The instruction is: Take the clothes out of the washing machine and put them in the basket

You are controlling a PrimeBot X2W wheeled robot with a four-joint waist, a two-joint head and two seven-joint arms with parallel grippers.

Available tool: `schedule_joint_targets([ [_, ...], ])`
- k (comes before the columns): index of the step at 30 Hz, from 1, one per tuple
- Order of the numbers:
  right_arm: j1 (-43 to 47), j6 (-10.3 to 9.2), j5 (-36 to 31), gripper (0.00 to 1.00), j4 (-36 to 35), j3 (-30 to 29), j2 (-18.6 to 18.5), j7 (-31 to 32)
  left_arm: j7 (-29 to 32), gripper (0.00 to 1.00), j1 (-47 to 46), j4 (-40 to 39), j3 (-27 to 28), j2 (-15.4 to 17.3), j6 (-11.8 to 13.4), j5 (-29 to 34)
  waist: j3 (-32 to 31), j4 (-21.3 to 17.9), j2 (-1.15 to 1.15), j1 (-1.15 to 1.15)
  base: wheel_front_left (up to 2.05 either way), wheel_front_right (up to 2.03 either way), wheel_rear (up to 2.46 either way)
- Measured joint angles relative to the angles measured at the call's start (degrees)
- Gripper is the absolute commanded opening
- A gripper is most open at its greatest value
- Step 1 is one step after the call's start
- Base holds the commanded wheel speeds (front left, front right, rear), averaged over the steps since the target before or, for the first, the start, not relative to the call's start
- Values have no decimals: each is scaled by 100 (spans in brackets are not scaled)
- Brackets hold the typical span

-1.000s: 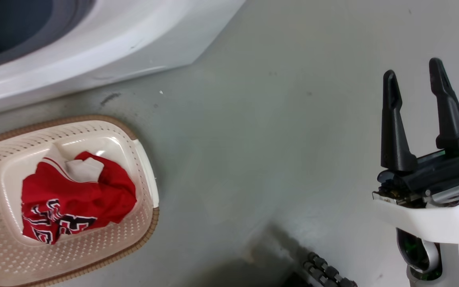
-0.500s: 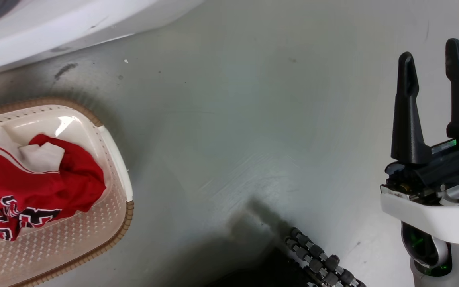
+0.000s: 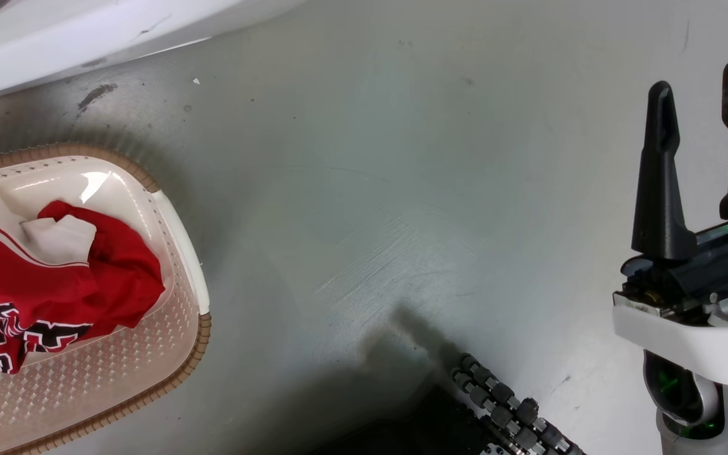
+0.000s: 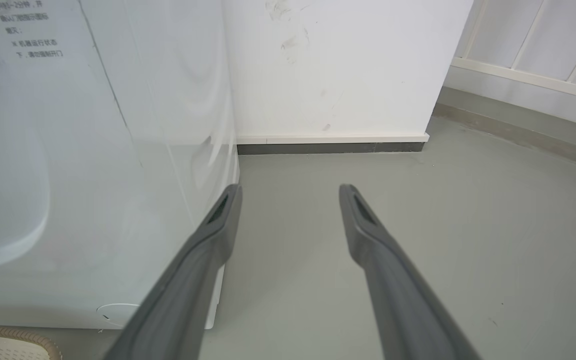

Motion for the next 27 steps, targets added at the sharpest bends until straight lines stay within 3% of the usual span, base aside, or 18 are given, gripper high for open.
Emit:
schedule_joint_targets([
  [9, -68, 0, -30, 100, 83, 109, 0, 1, -781, 0, 175, 22, -26, 97, -10, -144, -184, -60, 0, 0, 0, 0, 0],
  [20, -12, 0, -414, 100, 227, 91, 1, 1, -2671, 0, 1218, 347, 38, -287, 46, -568, -964, 235, 0, 0, 0, 0, 0],
  [27, 225, 0, -621, 100, 347, 131, 3, 1, -3411, 0, 1916, 587, 123, -460, -2, -831, -1547, 403, 0, 0, 0, 0, 0],
])
